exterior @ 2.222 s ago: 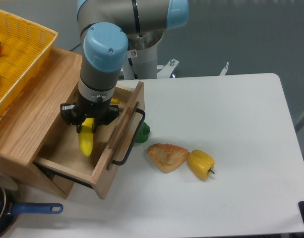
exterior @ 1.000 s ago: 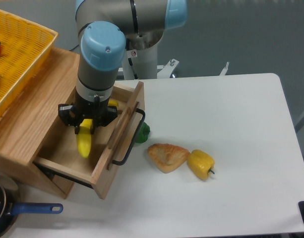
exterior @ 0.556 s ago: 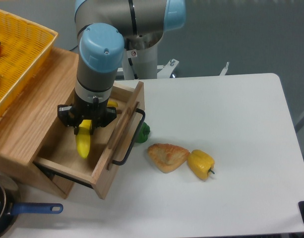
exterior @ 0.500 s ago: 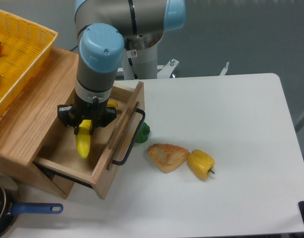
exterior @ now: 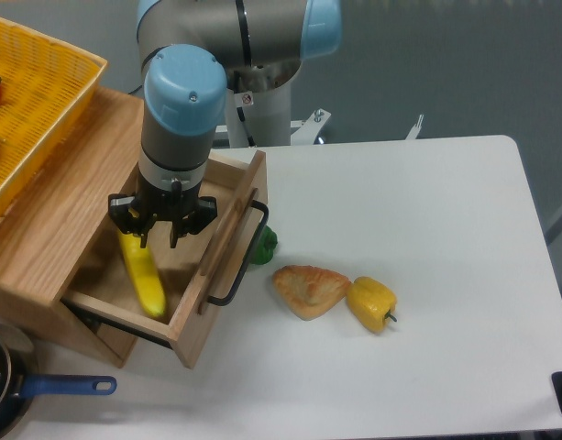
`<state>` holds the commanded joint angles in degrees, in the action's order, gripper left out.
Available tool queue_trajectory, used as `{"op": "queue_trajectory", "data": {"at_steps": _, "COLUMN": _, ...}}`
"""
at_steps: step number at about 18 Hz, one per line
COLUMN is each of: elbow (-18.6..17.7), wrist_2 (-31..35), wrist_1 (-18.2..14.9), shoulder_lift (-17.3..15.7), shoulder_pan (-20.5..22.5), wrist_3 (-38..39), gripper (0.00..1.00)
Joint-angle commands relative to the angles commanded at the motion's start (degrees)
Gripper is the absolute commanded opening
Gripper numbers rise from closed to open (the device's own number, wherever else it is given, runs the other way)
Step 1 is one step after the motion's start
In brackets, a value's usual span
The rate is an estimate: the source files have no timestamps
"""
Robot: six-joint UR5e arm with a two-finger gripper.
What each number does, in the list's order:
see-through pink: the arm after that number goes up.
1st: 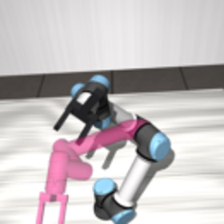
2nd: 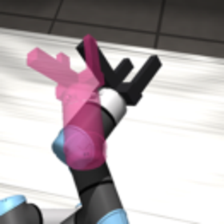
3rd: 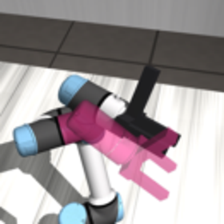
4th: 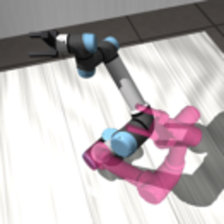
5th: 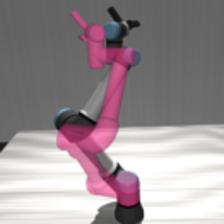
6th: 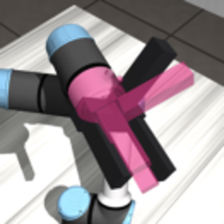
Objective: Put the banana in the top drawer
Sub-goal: 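Open the gripper to release the banana into the drawer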
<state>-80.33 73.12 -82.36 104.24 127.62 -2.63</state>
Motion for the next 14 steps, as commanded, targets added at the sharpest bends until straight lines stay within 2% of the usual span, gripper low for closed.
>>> {"op": "queue_trajectory", "data": {"at_steps": 14, "elbow": 0.70, "wrist_2": 0.00, "wrist_1": 0.27, "shoulder_lift": -0.53, "shoulder_pan": 0.18, "wrist_3": -0.18, "gripper": 0.53}}
